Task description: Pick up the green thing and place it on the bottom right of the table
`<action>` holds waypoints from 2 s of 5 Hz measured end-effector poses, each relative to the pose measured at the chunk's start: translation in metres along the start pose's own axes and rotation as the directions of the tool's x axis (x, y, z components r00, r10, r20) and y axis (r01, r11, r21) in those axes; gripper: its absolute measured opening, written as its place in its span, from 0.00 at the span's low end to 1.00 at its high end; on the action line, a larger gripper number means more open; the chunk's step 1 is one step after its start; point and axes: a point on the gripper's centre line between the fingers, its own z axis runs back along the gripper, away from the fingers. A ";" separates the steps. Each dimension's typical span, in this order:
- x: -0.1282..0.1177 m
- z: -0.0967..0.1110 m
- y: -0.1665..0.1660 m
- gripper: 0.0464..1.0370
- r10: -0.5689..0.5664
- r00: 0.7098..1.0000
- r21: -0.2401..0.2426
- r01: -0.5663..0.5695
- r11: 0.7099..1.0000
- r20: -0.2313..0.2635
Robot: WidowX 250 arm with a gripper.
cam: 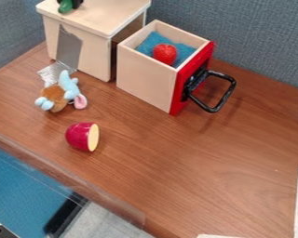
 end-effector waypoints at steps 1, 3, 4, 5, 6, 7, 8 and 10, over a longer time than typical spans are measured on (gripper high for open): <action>-0.017 0.011 -0.039 0.29 -0.055 0.998 -0.015 0.056 0.998 0.035; -0.057 0.026 -0.109 0.29 -0.224 0.971 -0.051 0.228 0.972 0.080; -0.081 0.020 -0.157 0.29 -0.352 0.933 -0.107 0.358 0.927 0.069; -0.106 0.007 -0.183 0.29 -0.445 0.895 -0.141 0.445 0.884 0.035; -0.131 0.004 -0.204 0.29 -0.532 0.846 -0.144 0.531 0.835 0.030; -0.158 -0.007 -0.217 0.29 -0.600 0.800 -0.141 0.594 0.792 0.000; -0.181 -0.003 -0.227 0.29 -0.648 0.761 -0.136 0.646 0.751 0.034; -0.222 -0.029 -0.246 0.29 -0.702 0.711 -0.110 0.701 0.704 0.038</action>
